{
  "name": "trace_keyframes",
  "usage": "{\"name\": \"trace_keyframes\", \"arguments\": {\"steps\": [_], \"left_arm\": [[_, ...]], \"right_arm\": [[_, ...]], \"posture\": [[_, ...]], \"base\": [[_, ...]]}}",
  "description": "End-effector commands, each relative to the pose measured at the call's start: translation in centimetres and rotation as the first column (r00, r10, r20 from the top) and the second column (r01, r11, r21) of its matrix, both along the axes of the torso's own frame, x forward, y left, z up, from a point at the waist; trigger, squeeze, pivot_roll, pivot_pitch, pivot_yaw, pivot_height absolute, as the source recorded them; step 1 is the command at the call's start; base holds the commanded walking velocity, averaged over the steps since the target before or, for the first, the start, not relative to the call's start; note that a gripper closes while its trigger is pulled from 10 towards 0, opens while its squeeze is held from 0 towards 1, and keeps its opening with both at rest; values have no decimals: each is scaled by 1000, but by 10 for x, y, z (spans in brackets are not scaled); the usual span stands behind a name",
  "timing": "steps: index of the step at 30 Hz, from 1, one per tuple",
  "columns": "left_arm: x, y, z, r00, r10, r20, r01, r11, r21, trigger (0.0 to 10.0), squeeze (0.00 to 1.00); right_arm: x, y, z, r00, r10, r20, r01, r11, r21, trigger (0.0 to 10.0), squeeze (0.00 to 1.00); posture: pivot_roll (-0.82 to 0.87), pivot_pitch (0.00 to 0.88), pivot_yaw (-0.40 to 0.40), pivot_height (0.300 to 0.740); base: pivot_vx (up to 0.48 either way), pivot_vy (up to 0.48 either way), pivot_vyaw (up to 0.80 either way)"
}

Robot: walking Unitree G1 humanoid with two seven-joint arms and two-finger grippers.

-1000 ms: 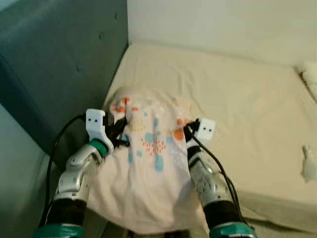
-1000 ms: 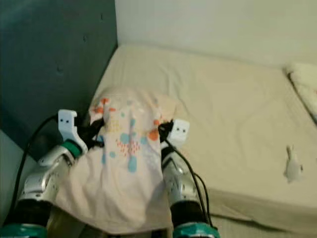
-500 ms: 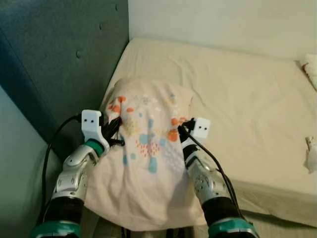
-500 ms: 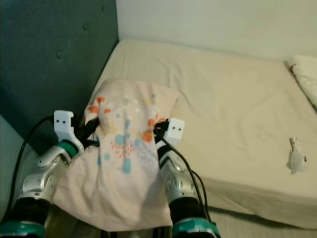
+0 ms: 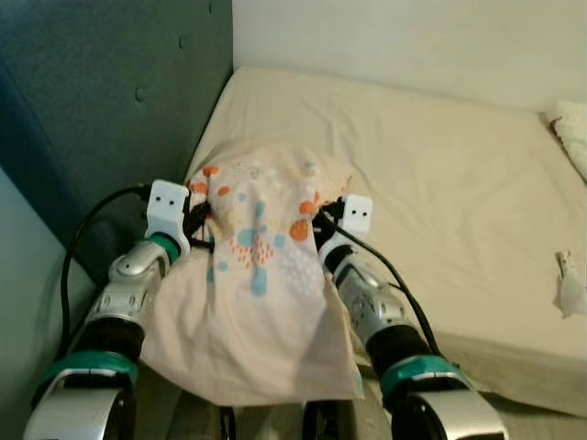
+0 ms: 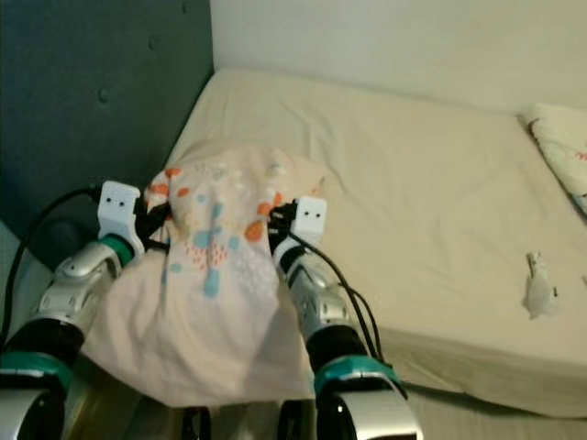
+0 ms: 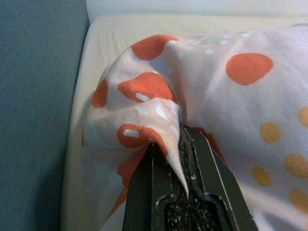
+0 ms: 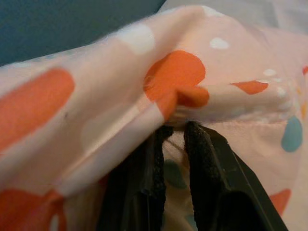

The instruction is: Clean up the room

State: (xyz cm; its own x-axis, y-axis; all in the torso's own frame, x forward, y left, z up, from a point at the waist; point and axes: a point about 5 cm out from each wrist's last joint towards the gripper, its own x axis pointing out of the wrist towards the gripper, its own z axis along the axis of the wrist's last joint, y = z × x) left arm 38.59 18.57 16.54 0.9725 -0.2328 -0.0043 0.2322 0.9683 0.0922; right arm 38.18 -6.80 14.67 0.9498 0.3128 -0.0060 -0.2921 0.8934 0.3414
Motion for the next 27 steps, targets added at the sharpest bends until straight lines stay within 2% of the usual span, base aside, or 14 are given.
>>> {"name": "trace_keyframes", "arguments": {"steps": [1, 7, 10, 11, 12, 13, 15, 16, 17, 19, 22, 23, 25, 27], "left_arm": [[3, -7, 5, 999, -29, 21, 29, 999, 14, 10000, 0], [15, -16, 28, 995, -66, 73, 60, 995, 81, 10000, 0], [25, -24, 68, 981, -79, 178, 59, 992, 113, 10000, 0], [25, -24, 68, 981, -79, 178, 59, 992, 113, 10000, 0], [29, -28, 87, 969, -83, 231, 53, 990, 134, 10000, 0], [29, -28, 87, 969, -83, 231, 53, 990, 134, 10000, 0], [32, -31, 135, 924, -64, 377, -3, 985, 175, 10000, 0], [32, -31, 135, 924, -64, 377, -3, 985, 175, 10000, 0], [31, -31, 152, 903, -53, 425, -25, 984, 176, 10000, 0], [26, -29, 189, 832, -22, 554, -92, 980, 178, 10000, 0], [24, -28, 199, 806, -14, 591, -113, 978, 177, 10000, 0], [21, -26, 210, 774, -9, 633, -139, 973, 185, 10000, 0], [19, -25, 216, 753, -4, 658, -161, 969, 190, 10000, 0], [20, -22, 213, 759, 15, 651, -167, 971, 172, 10000, 0]], "right_arm": [[2, 5, 6, 1000, -5, 17, 5, 1000, 6, 10000, 0], [17, -3, 34, 995, -64, 76, 65, 998, -2, 10000, 0], [27, -11, 70, 977, -128, 173, 122, 992, 44, 10000, 0], [27, -11, 70, 977, -128, 173, 122, 992, 44, 10000, 0], [30, -16, 85, 965, -157, 211, 143, 987, 78, 10000, 0], [30, -16, 85, 965, -157, 211, 143, 987, 78, 10000, 0], [35, -25, 120, 929, -221, 297, 178, 970, 165, 10000, 0], [35, -25, 120, 929, -221, 297, 178, 970, 165, 10000, 0], [35, -28, 131, 915, -241, 324, 186, 963, 194, 10000, 0], [35, -36, 155, 874, -285, 393, 190, 946, 263, 10000, 0], [34, -38, 162, 861, -297, 412, 189, 941, 283, 10000, 0], [34, -41, 168, 848, -309, 430, 187, 935, 302, 10000, 0], [34, -42, 168, 851, -305, 428, 180, 934, 308, 10000, 0], [35, -41, 162, 862, -293, 414, 184, 941, 284, 10000, 0]], "posture": [[121, 203, -49, 620], [118, 221, -62, 620], [121, 222, -63, 620], [121, 222, -63, 620], [122, 224, -61, 620], [122, 224, -61, 620], [121, 227, -54, 620], [121, 227, -54, 620], [122, 228, -54, 620], [126, 238, -54, 620], [126, 238, -54, 620], [128, 238, -52, 620], [130, 238, -50, 620], [134, 240, -48, 620]], "base": [[0, 0, 0], [0, 0, 0], [0, 0, 0], [0, 0, 0], [0, 0, 0], [0, 0, 0], [0, 0, 0], [0, 0, 0], [0, 0, 0], [0, 0, 0], [0, 0, 0], [0, 0, 0], [0, 0, 0], [0, 0, 0]]}}
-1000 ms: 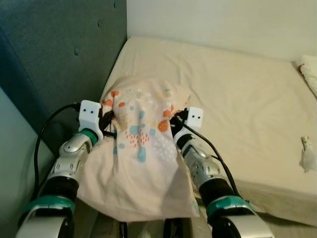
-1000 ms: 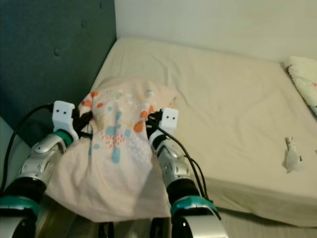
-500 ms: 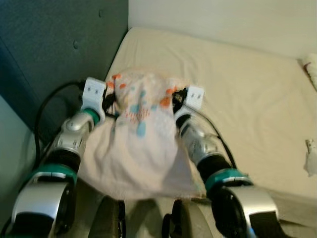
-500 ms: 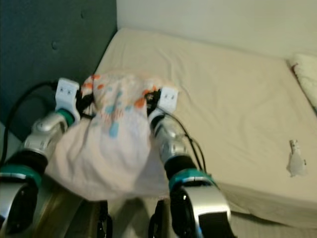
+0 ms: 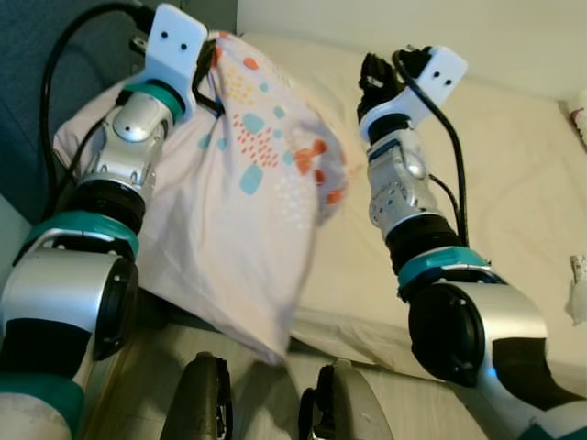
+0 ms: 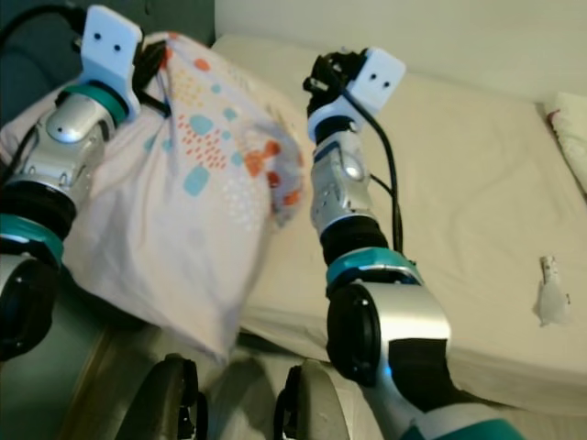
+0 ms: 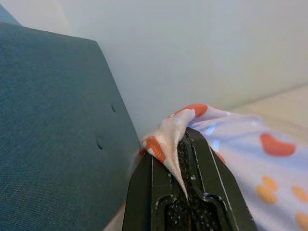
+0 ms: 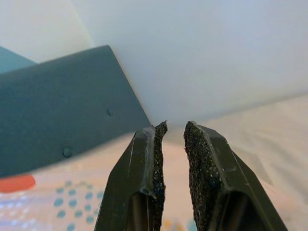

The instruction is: Clean up the room

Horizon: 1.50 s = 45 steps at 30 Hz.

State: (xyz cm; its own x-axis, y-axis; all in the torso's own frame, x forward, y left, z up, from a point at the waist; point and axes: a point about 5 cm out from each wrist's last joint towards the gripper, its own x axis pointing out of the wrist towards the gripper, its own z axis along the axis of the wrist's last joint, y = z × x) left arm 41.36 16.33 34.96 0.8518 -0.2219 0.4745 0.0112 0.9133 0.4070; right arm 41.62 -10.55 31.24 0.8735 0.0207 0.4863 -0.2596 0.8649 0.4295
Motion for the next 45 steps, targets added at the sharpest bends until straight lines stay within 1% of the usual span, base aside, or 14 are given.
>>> {"name": "trace_keyframes", "arguments": {"steps": [1, 2, 4, 6, 8, 9, 12, 13, 16, 25, 26, 29, 37, 45], "left_arm": [[-5, 0, 17, 995, 0, 96, 2, 1000, -23, 10000, 0], [-5, 0, 17, 995, 0, 96, 2, 1000, -23, 10000, 0], [3, -5, -35, 997, -11, -72, 9, 1000, -28, 10000, 0], [5, -7, -72, 982, 1, -189, -8, 999, -35, 10000, 0], [4, -4, -101, 959, 66, -276, -81, 996, -41, 10000, 0], [4, -4, -101, 959, 66, -276, -81, 996, -41, 10000, 0], [-3, 8, -154, 885, 193, -424, -220, 975, -15, 10000, 0], [-3, 8, -154, 885, 193, -424, -220, 975, -15, 10000, 0], [-10, 25, -176, 834, 284, -473, -307, 951, 30, 10000, 0], [-13, 61, -171, 797, 296, -527, -370, 928, -38, 10000, 0], [-13, 67, -166, 801, 268, -535, -367, 926, -86, 10000, 976], [-13, 79, -155, 814, 268, -516, -387, 912, -137, 10000, 1000], [-13, 91, -141, 834, 281, -474, -388, 910, -143, 10000, 1000], [-14, 100, -117, 894, 204, -398, -310, 925, -221, 10000, 1000]], "right_arm": [[2, -2, -15, 999, -2, -46, 1, 1000, -26, 10000, 0], [2, -2, -15, 999, -2, -46, 1, 1000, -26, 10000, 0], [1, 2, -44, 991, -12, -134, -3, 994, -109, 10000, 0], [1, 2, -62, 982, -28, -185, -1, 987, -158, 10000, 0], [0, 0, -74, 973, -47, -226, 4, 982, -187, 10000, 0], [0, 0, -74, 973, -47, -226, 4, 982, -187, 10000, 0], [-3, 1, -97, 951, -64, -303, -11, 970, -242, 10000, 0], [-3, 1, -97, 951, -64, -303, -11, 970, -242, 10000, 0], [-8, 4, -115, 939, -48, -340, -44, 965, -258, 10000, 0], [-18, 4, -141, 934, -37, -356, -50, 972, -231, 10000, 0], [-19, 3, -142, 936, -37, -351, -47, 973, -226, 10000, 0], [-22, 3, -146, 941, -37, -336, -41, 974, -221, 10000, 0], [-29, 1, -154, 949, -27, -316, -43, 976, -211, 10000, 0], [-40, 1, -168, 951, 4, -310, -74, 974, -214, 10000, 0]], "posture": [[133, 244, -44, 620], [133, 244, -44, 620], [128, 252, -42, 620], [130, 258, -41, 620], [129, 261, -41, 620], [129, 261, -41, 620], [121, 268, -35, 620], [121, 268, -35, 620], [115, 277, -28, 620], [122, 280, -16, 620], [122, 280, -15, 620], [126, 273, -5, 620], [134, 249, -5, 620], [149, 191, -3, 620]], "base": [[0, 0, 0], [0, 0, 0], [0, 0, 0], [0, 0, 0], [0, 0, 0], [0, 0, 0], [0, 0, 0], [0, 0, 0], [0, 0, 0], [0, 0, 0], [0, 0, 0], [0, 0, 0], [0, 0, 0], [0, 0, 0]]}}
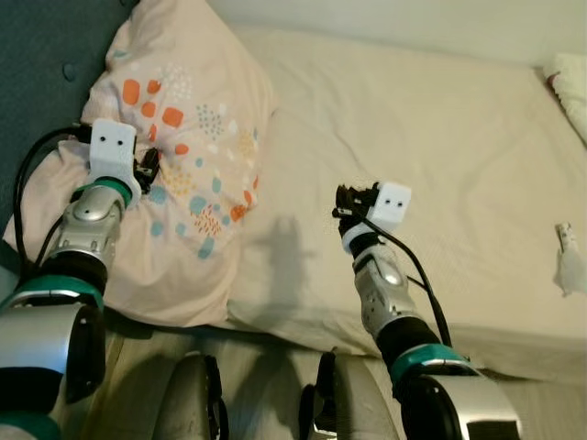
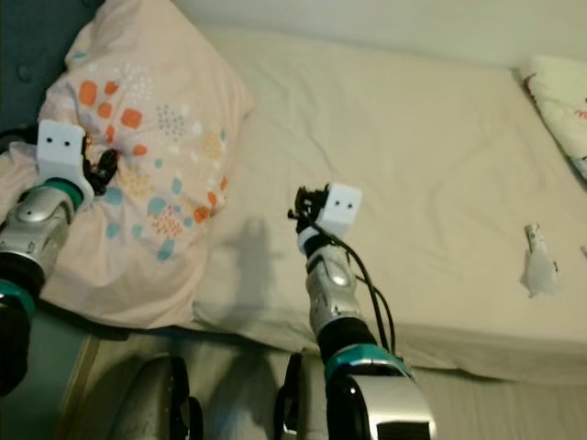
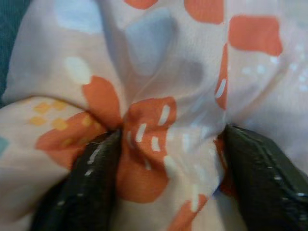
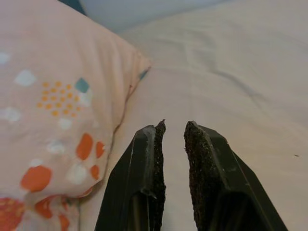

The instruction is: Clean up the room

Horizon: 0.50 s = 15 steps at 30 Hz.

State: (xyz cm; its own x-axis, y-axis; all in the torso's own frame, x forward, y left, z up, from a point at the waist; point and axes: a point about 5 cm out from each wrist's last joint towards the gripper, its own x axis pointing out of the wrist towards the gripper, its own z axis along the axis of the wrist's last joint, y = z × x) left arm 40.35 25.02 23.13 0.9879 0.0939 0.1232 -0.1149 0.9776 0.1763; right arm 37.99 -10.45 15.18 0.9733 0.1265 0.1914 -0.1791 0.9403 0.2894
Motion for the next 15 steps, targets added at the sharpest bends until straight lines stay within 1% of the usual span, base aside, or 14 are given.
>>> {"name": "trace_keyframes", "arguments": {"steps": [1, 2, 3, 4, 5, 6, 8, 9, 10, 11, 13, 14, 15], "left_arm": [[-4, 13, 2, 1000, 25, 11, -25, 999, -20, 10000, 1000], [-4, 13, 2, 1000, 25, 11, -25, 999, -20, 10000, 1000], [-4, 14, 8, 999, 8, 43, -7, 1000, -28, 10000, 1000], [-4, 14, 8, 999, 8, 43, -7, 1000, -28, 10000, 1000], [-5, 12, 19, 994, -28, 110, 32, 999, -34, 10000, 1000], [-5, 12, 19, 994, -28, 110, 32, 999, -34, 10000, 1000], [-8, 2, 32, 971, -102, 217, 111, 993, -30, 10000, 1000], [-8, 2, 32, 971, -102, 217, 111, 993, -30, 10000, 1000], [-12, -5, 33, 956, -145, 254, 159, 987, -36, 10000, 0], [-12, -5, 33, 956, -145, 254, 159, 987, -36, 10000, 0], [-24, -24, 30, 915, -251, 315, 268, 963, -12, 10000, 0], [-24, -24, 30, 915, -251, 315, 268, 963, -12, 10000, 0], [-31, -34, 28, 897, -295, 330, 313, 950, -1, 10000, 0]], "right_arm": [[-3, 0, -7, 1000, 7, -17, -7, 1000, 1, 10000, 0], [-3, 0, -7, 1000, 7, -17, -7, 1000, 1, 10000, 0], [-5, 0, -8, 1000, 13, -9, -13, 1000, 1, 10000, 0], [-5, 0, -8, 1000, 13, -9, -13, 1000, 1, 10000, 0], [-8, 0, -7, 1000, 19, 9, -19, 1000, -3, 10000, 0], [-8, 0, -7, 1000, 19, 9, -19, 1000, -3, 10000, 0], [-12, -1, -6, 999, 32, 37, -31, 999, -24, 10000, 0], [-12, -1, -6, 999, 32, 37, -31, 999, -24, 10000, 0], [-14, -2, -6, 998, 35, 46, -33, 999, -27, 10000, 0], [-14, -2, -6, 998, 35, 46, -33, 999, -27, 10000, 0], [-19, -4, -7, 998, 36, 53, -34, 999, -28, 10000, 0], [-19, -4, -7, 998, 36, 53, -34, 999, -28, 10000, 0], [-21, -4, -8, 998, 38, 53, -36, 999, -32, 10000, 0]], "posture": [[149, 191, -3, 620], [149, 191, -3, 620], [150, 176, -7, 620], [150, 176, -7, 620], [151, 157, -17, 620], [151, 157, -17, 620], [148, 136, -33, 620], [148, 136, -33, 620], [146, 123, -45, 620], [146, 123, -45, 620], [144, 105, -70, 620], [144, 105, -70, 620], [144, 103, -73, 620]], "base": [[0, 0, 0], [0, 0, 0], [0, 0, 0], [0, 0, 0], [0, 0, 0], [0, 0, 0], [0, 0, 0], [0, 0, 0], [0, 0, 0], [0, 0, 0], [0, 0, 0], [0, 0, 0], [0, 0, 0]]}}
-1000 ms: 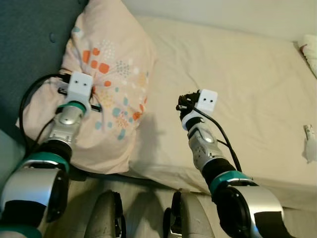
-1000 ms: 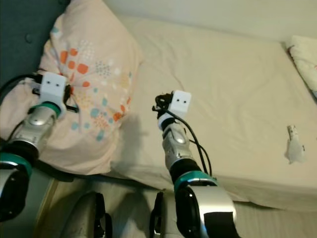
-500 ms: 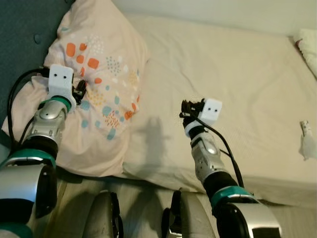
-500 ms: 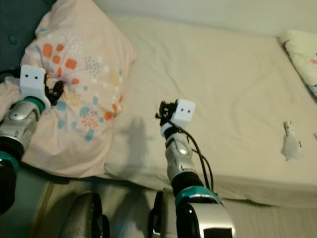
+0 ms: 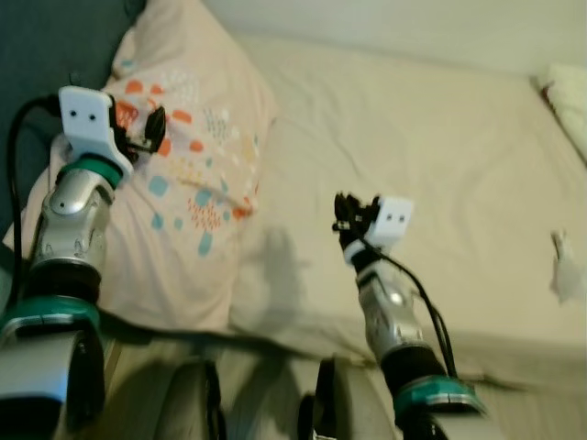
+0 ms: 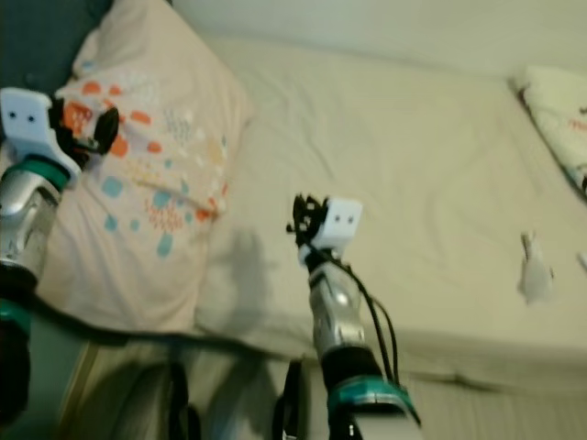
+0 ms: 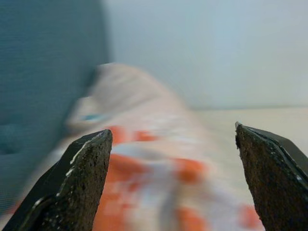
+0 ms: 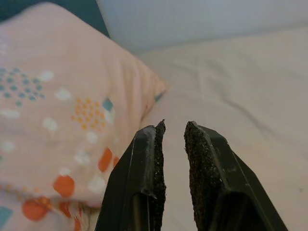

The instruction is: Clean up the room

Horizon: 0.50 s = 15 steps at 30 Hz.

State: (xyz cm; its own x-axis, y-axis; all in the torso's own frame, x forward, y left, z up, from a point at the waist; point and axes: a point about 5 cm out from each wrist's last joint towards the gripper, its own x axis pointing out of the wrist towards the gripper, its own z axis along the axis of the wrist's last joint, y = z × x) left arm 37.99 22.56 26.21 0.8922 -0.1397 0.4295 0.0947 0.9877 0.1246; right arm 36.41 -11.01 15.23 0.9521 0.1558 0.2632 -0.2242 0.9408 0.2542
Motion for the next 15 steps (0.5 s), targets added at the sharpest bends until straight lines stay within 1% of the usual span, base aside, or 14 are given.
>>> {"name": "trace_keyframes", "arguments": {"steps": [1, 2, 3, 4, 6, 7, 8, 11, 12, 13, 15], "left_arm": [[-8, -9, -3, 998, -56, 14, 56, 998, 1, 10000, 0], [-17, -21, -8, 995, -102, 22, 101, 995, 14, 10000, 0], [-23, -28, -13, 992, -125, 19, 124, 992, 24, 10000, 0], [-27, -33, -16, 991, -136, 17, 135, 990, 29, 10000, 0], [-27, -33, -16, 991, -136, 17, 135, 990, 29, 10000, 0], [-30, -34, -22, 993, -122, 5, 122, 992, 31, 10000, 0], [-31, -34, -33, 996, -90, -24, 91, 996, 21, 10000, 0], [-39, -38, -56, 993, -68, -92, 67, 998, -16, 10000, 0], [-39, -38, -56, 993, -68, -92, 67, 998, -16, 10000, 0], [-42, -42, -63, 991, -80, -110, 79, 997, -15, 10000, 0], [-44, -44, -65, 989, -84, -120, 82, 996, -19, 10000, 0]], "right_arm": [[-5, 1, -9, 1000, 10, -24, -11, 1000, -11, 10000, 0], [-9, 1, -13, 999, 12, -31, -12, 1000, -14, 10000, 0], [-11, 1, -16, 999, 13, -37, -14, 1000, -18, 10000, 0], [-13, 1, -18, 999, 14, -41, -15, 1000, -21, 10000, 0], [-13, 1, -18, 999, 14, -41, -15, 1000, -21, 10000, 0], [-15, 1, -20, 999, 17, -49, -19, 999, -31, 10000, 0], [-16, 2, -22, 998, 22, -56, -25, 999, -44, 10000, 0], [-19, 4, -26, 997, 32, -70, -37, 997, -64, 10000, 0], [-19, 4, -26, 997, 32, -70, -37, 997, -64, 10000, 0], [-20, 5, -25, 997, 36, -65, -41, 996, -82, 10000, 0], [-21, 5, -25, 997, 31, -64, -37, 995, -92, 10000, 0]], "posture": [[144, 103, -73, 620], [149, 89, -91, 620], [150, 88, -92, 620], [150, 88, -92, 620], [150, 88, -92, 620], [152, 81, -95, 620], [150, 79, -95, 620], [148, 78, -94, 620], [148, 78, -94, 620], [147, 72, -90, 620], [149, 69, -85, 620]], "base": [[0, 0, 0], [0, 0, 0], [0, 0, 0], [0, 0, 0], [0, 0, 0], [0, 0, 0], [0, 0, 0], [0, 0, 0], [0, 0, 0], [0, 0, 0], [0, 0, 0]]}}
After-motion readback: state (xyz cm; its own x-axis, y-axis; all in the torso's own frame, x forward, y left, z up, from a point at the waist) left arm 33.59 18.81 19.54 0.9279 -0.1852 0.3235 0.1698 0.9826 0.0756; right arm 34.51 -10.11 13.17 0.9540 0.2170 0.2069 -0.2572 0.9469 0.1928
